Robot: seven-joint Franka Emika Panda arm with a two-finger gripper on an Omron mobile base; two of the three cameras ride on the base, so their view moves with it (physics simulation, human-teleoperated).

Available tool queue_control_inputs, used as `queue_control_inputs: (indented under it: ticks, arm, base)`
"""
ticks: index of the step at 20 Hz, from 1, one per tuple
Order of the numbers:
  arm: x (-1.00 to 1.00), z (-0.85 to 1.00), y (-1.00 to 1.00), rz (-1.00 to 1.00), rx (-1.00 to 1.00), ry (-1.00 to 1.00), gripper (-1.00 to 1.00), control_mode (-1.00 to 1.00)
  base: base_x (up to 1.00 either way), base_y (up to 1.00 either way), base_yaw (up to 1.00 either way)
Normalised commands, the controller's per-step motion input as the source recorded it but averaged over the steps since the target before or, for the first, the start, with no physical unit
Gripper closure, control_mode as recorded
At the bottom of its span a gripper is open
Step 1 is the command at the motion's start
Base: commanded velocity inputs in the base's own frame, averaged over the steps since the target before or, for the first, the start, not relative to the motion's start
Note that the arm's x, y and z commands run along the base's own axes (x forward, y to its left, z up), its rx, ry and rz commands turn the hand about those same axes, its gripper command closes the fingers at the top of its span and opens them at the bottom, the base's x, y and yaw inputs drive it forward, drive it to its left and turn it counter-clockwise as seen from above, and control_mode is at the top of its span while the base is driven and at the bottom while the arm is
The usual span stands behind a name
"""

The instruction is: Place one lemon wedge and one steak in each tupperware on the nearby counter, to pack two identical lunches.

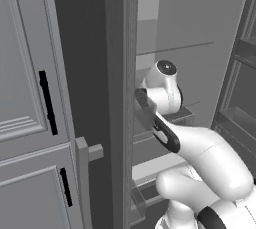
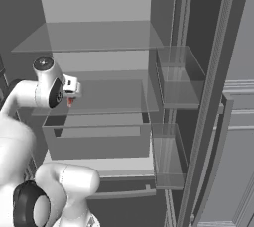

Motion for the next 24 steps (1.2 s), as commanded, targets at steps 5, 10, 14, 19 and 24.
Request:
queue_control_inputs:
  ticks: [5, 10, 14, 19, 24]
  arm:
    - [0.60, -0.41, 0.44, 0.00, 0.00, 0.00, -1.00, -1.00]
    - [0.55, -0.45, 0.09, 0.00, 0.00, 0.00, -1.00, -1.00]
    - [0.37, -0.42, 0.05, 0.00, 0.01, 0.00, -1.00, -1.00]
    - [0.30, -0.16, 0.23, 0.00, 0.00, 0.00, -1.00, -1.00]
    - [0.23, -0.29, 0.22, 0.00, 0.00, 0.00, -1.00, -1.00]
  base:
    - [0.00, 0.00, 0.00]
    - [0.00, 0.00, 0.00]
    - [0.00, 0.00, 0.00]
    - [0.00, 0.00, 0.00]
    - [0.00, 0.00, 0.00]
